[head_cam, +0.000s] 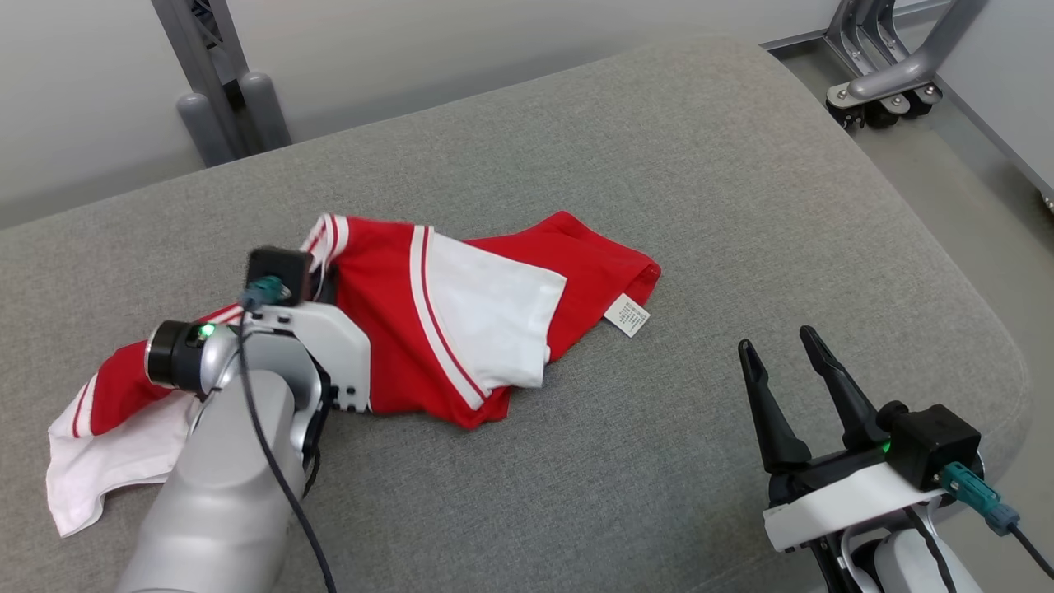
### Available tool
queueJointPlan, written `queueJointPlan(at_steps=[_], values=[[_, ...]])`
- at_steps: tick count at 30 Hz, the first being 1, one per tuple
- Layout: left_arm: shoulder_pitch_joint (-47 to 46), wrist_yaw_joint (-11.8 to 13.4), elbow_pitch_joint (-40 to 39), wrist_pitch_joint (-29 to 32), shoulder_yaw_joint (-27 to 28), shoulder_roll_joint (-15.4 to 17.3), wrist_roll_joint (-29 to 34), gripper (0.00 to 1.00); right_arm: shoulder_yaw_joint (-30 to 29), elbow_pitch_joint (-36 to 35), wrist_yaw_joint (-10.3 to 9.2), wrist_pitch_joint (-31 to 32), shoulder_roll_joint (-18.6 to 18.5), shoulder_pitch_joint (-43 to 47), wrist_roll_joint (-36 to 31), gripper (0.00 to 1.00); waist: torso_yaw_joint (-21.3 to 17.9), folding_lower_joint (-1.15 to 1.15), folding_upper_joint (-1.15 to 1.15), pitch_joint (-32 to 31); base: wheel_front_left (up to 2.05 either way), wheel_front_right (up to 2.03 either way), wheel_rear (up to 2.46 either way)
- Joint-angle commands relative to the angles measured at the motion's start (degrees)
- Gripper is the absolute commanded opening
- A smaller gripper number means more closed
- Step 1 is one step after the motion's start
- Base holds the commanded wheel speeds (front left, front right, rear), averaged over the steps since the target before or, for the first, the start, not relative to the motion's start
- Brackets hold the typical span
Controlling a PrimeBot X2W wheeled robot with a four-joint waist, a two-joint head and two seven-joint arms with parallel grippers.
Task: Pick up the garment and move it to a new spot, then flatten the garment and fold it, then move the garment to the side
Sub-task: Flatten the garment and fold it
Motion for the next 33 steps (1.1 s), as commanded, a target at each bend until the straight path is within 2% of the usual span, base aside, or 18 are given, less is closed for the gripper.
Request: queueJointPlan(at_steps=[1,7,11,16,20,21,22,23,29,33], values=[[-1.35,-0.62,-0.63,-1.42,1.46,0.20,-2.09,0.00,-0.31,0.16,-0.02,-0.29,-0.06,-0.05,0.27,1.00,0.17,0.00,0.00,-0.17,0.00,0.00,0.00],[-3.16,-2.83,-2.18,-4.16,7.58,0.16,-9.61,0.00,-1.08,-0.25,-0.02,-0.29,0.06,0.60,-0.09,1.00,1.04,0.00,0.00,-0.57,0.00,0.00,0.00],[-5.26,-4.18,-2.18,-3.64,13.27,1.84,-15.84,0.00,-0.97,-0.30,-0.01,-0.29,0.23,0.50,-0.26,1.00,1.36,0.00,0.00,-0.61,0.00,0.00,0.00],[-7.83,-3.81,-1.34,-4.13,20.70,4.58,-22.94,0.00,-0.42,-0.31,-0.02,-0.29,0.49,-0.15,-0.13,1.00,1.00,0.00,0.00,-0.19,0.00,0.00,0.00],[-9.10,-2.88,-1.06,-7.00,23.67,6.47,-25.03,0.00,-0.20,-0.35,-0.02,-0.29,0.61,-0.23,0.25,1.00,0.51,0.00,0.00,0.42,0.00,0.00,0.00],[-9.25,-2.60,-0.76,-7.41,23.84,7.09,-24.90,0.27,-0.17,-0.35,-0.02,-0.29,0.66,-0.20,0.27,1.00,0.40,0.00,0.00,0.55,0.00,0.00,0.00],[-9.37,-2.37,-0.47,-7.69,23.71,7.56,-24.52,0.47,-0.13,-0.33,-0.01,-0.29,0.69,-0.19,0.29,1.00,0.30,0.00,0.00,0.66,0.00,0.00,0.00],[-9.53,-2.09,-0.37,-8.17,23.65,8.06,-24.11,1.00,-0.11,-0.32,-0.02,-0.29,0.72,-0.19,0.30,1.00,0.22,0.00,0.00,0.76,0.00,0.00,0.00],[-7.06,-2.29,-2.08,-10.07,20.15,9.68,-19.46,1.00,0.08,0.27,-0.01,-0.29,0.88,-0.12,0.45,1.00,1.01,0.00,0.00,0.80,0.00,0.00,0.00],[-3.65,-1.36,-7.21,-10.54,18.69,10.32,-15.94,1.00,0.13,0.59,-0.02,-0.29,0.90,0.20,0.36,1.00,2.64,0.00,0.00,0.33,0.00,0.00,0.00]])
